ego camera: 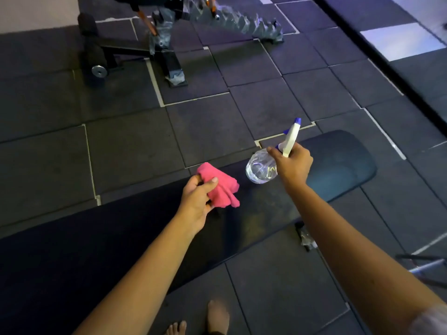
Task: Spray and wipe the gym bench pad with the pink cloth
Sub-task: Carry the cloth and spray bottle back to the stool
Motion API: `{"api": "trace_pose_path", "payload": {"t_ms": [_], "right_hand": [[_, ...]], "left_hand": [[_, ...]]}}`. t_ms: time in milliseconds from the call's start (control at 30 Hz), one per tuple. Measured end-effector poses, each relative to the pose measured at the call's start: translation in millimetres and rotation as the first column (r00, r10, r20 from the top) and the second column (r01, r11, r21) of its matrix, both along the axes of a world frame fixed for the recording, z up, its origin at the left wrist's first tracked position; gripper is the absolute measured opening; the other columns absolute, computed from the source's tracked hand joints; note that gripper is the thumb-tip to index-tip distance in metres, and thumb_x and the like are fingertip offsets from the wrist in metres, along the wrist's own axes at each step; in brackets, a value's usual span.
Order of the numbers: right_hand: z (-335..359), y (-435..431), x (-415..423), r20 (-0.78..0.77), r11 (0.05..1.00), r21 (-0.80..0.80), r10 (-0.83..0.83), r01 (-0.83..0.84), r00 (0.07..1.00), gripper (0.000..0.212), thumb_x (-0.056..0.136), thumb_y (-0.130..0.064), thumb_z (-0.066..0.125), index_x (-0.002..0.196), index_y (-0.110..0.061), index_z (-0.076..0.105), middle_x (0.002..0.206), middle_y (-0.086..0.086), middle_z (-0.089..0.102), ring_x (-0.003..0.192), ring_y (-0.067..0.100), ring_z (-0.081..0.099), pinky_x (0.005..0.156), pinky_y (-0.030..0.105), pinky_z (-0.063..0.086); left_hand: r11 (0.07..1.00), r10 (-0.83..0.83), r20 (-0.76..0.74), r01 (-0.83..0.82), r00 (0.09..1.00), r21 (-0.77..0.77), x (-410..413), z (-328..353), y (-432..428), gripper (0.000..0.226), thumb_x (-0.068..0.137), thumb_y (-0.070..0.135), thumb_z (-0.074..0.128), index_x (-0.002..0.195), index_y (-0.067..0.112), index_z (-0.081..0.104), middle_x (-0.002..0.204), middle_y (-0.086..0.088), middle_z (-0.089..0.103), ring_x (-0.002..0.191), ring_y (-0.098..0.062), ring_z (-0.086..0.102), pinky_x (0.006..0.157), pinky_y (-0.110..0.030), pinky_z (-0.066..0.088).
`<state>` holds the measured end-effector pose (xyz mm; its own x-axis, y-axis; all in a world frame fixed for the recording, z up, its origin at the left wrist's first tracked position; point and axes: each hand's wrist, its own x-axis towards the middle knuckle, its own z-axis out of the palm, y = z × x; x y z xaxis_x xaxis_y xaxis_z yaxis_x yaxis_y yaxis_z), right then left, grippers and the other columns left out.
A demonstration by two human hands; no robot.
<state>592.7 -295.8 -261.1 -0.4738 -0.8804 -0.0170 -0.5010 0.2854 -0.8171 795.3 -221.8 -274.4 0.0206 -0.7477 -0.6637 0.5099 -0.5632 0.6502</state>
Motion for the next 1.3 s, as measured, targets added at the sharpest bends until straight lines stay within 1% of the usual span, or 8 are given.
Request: {"api": "trace_pose_path", "payload": {"t_ms": [267, 500, 700, 833, 900, 1033, 1167, 1300], "right_hand": [[168.2, 139.1, -32.9, -0.022, 0.992, -0.062, -0.115, 0.113, 0.993, 0.017, 0.074, -0.021, 0.084, 0.078, -0.015, 0.068, 0.070, 0.003, 0.067, 0.069, 0.021, 0.066, 0.074, 0.044, 0.058], [272.9, 263.4, -67.9, 0.032, 0.928, -0.150, -0.339, 0.340, 0.940, 0.017, 0.073, -0.020, 0.083, 0.075, -0.007, 0.071, 0.063, 0.004, 0.064, 0.057, 0.010, 0.056, 0.063, 0.034, 0.049], [280.1, 339.5, -140.6, 0.090, 0.847, -0.168, -0.497, 0.505, 0.863, 0.019, 0.070, -0.029, 0.084, 0.069, -0.017, 0.070, 0.065, 0.003, 0.070, 0.065, 0.021, 0.067, 0.069, 0.047, 0.057], [276.9, 374.7, -212.7, 0.073, 0.813, -0.158, -0.556, 0.560, 0.828, 0.023, 0.070, -0.031, 0.085, 0.070, -0.013, 0.070, 0.063, 0.001, 0.069, 0.061, 0.015, 0.063, 0.067, 0.043, 0.057], [278.8, 392.8, -250.4, 0.059, 0.801, -0.153, -0.577, 0.579, 0.814, 0.024, 0.069, -0.030, 0.085, 0.069, -0.012, 0.070, 0.062, 0.002, 0.069, 0.062, 0.018, 0.064, 0.067, 0.043, 0.056], [287.6, 426.7, -325.2, 0.006, 0.777, -0.124, -0.621, 0.617, 0.784, 0.020, 0.069, -0.028, 0.085, 0.067, -0.017, 0.068, 0.061, 0.000, 0.068, 0.066, 0.022, 0.067, 0.069, 0.043, 0.055], [299.5, 449.5, -392.8, -0.008, 0.722, -0.120, -0.687, 0.681, 0.727, 0.020, 0.071, -0.024, 0.085, 0.072, -0.010, 0.071, 0.064, 0.002, 0.069, 0.067, 0.022, 0.066, 0.069, 0.042, 0.055], [295.0, 465.1, -447.4, 0.022, 0.629, -0.115, -0.772, 0.769, 0.635, 0.019, 0.072, -0.025, 0.085, 0.073, -0.011, 0.072, 0.065, 0.003, 0.070, 0.067, 0.022, 0.067, 0.068, 0.041, 0.055]], "left_hand": [[0.985, -0.161, 0.029, 0.163, 0.986, -0.059, -11.7, 136.8, 59.9, 0.035, 0.091, 0.009, 0.060, 0.123, 0.021, 0.053, 0.129, -0.010, 0.058, 0.113, -0.029, 0.058, 0.065, -0.037, 0.052], [0.936, -0.314, -0.006, 0.309, 0.949, -0.169, -65.3, 253.1, 116.4, 0.039, 0.093, 0.009, 0.056, 0.131, 0.014, 0.050, 0.128, -0.014, 0.058, 0.108, -0.029, 0.060, 0.066, -0.037, 0.053], [0.865, -0.475, 0.054, 0.478, 0.878, -0.153, -153.0, 280.2, 141.1, 0.026, 0.093, 0.013, 0.054, 0.119, 0.012, 0.053, 0.116, -0.015, 0.060, 0.087, -0.025, 0.061, 0.057, -0.031, 0.051], [0.809, -0.556, 0.136, 0.572, 0.820, -0.137, -250.6, 278.1, 151.9, 0.015, 0.093, 0.010, 0.055, 0.106, 0.015, 0.053, 0.105, -0.015, 0.060, 0.078, -0.023, 0.059, 0.055, -0.028, 0.048], [0.781, -0.590, 0.176, 0.612, 0.788, -0.122, -305.2, 280.2, 163.6, 0.012, 0.093, 0.010, 0.055, 0.102, 0.017, 0.053, 0.099, -0.011, 0.060, 0.074, -0.021, 0.057, 0.057, -0.028, 0.045], [0.711, -0.656, 0.261, 0.696, 0.708, -0.101, -406.6, 286.4, 186.5, 0.013, 0.093, 0.007, 0.056, 0.104, 0.012, 0.052, 0.089, -0.012, 0.058, 0.066, -0.021, 0.054, 0.042, -0.025, 0.047], [0.627, -0.733, 0.254, 0.771, 0.631, -0.107, -496.9, 290.1, 192.8, 0.016, 0.092, 0.007, 0.055, 0.108, 0.010, 0.052, 0.097, -0.015, 0.059, 0.075, -0.023, 0.056, 0.057, -0.030, 0.045], [0.526, -0.815, 0.232, 0.846, 0.531, -0.089, -572.4, 290.9, 196.0, 0.023, 0.092, 0.008, 0.055, 0.115, 0.008, 0.053, 0.101, -0.015, 0.060, 0.080, -0.026, 0.057, 0.058, -0.031, 0.046]]}}
